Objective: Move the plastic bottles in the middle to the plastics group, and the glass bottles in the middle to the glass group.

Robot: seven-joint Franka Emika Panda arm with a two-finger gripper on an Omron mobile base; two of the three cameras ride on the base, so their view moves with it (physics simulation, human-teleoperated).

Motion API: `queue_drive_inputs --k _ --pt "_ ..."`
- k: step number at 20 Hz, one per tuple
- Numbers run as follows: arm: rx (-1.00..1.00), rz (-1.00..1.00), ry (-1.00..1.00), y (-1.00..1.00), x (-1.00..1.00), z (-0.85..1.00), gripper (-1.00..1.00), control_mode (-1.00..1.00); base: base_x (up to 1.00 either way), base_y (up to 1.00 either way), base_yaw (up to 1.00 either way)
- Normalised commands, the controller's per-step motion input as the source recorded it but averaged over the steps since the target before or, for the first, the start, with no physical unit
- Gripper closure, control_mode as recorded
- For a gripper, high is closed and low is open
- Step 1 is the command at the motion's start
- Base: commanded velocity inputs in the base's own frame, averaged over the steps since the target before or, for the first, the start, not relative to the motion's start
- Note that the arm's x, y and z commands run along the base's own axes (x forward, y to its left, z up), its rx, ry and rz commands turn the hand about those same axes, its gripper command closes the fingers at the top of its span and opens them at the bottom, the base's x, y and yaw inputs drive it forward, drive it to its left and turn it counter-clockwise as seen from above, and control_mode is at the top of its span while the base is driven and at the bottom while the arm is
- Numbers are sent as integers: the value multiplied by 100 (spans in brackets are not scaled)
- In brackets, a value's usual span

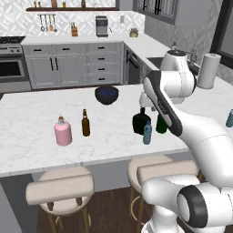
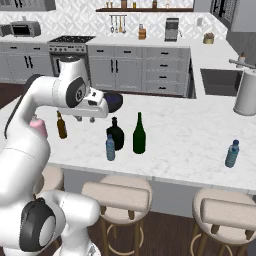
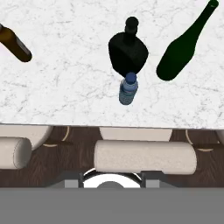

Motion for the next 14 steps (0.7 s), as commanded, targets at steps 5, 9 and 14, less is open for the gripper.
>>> queue_drive_inputs --k 5,9,14 --pt "0 -2 -7 0 2 -18 -100 -100 0 0 0" --pt "0 0 -5 -1 0 -32 -100 -100 0 0 0" --pt "0 0 -5 -18 1 -23 -100 -100 0 0 0"
